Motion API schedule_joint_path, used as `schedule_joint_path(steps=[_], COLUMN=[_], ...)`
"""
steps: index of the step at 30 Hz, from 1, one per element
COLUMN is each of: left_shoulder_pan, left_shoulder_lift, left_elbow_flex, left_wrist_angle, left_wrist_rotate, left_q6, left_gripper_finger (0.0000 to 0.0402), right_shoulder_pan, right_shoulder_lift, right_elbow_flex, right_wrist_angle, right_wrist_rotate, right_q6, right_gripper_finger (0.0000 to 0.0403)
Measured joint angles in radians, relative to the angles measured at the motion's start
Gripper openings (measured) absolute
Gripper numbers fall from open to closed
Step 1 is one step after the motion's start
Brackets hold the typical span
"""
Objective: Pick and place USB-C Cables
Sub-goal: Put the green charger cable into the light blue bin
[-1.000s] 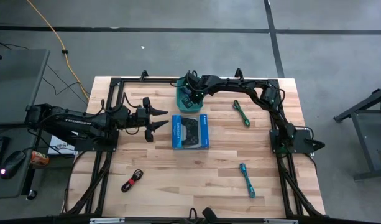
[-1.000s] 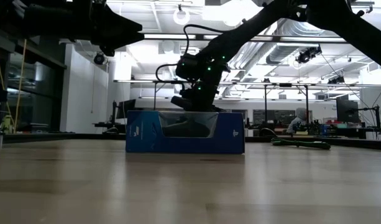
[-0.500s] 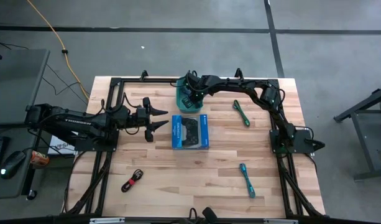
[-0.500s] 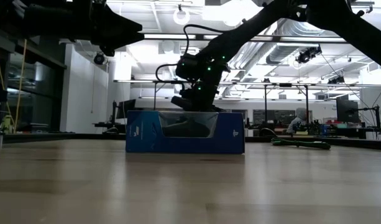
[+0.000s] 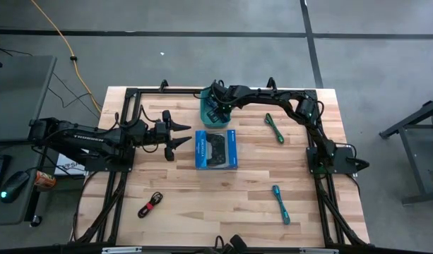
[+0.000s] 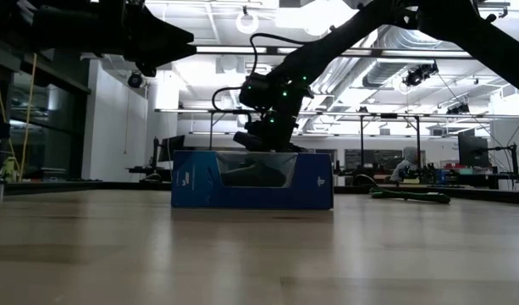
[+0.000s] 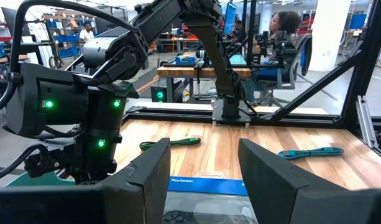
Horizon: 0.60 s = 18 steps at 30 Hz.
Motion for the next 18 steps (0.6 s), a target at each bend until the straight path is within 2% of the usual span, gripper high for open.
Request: schedule_joint_path(steps=[8,12,18], left_shoulder_pan=[0.000,0.000,0.000], left_shoulder_lift=[0.000,0.000,0.000], left_elbow_flex=[0.000,0.000,0.000], left_wrist_angle=[0.000,0.000,-0.002], left_wrist_rotate=[0.000,0.000,0.000], left_q6=[0.000,-0.001,-0.003], left_gripper_finger=[0.0170,0.0170,0.0170], right_shoulder_pan=[0.000,0.000,0.000], right_shoulder_lift=[0.000,-0.006,-0.060], right_elbow_flex=[0.000,0.000,0.011], right_wrist_angle=[0.000,0.000,-0.016], right_wrist_rotate=[-0.004,-0.052,-0.058], right_q6=[-0.018,-0.053,-0.112], right_gripper_finger=[0.0180,0.0178,0.0177])
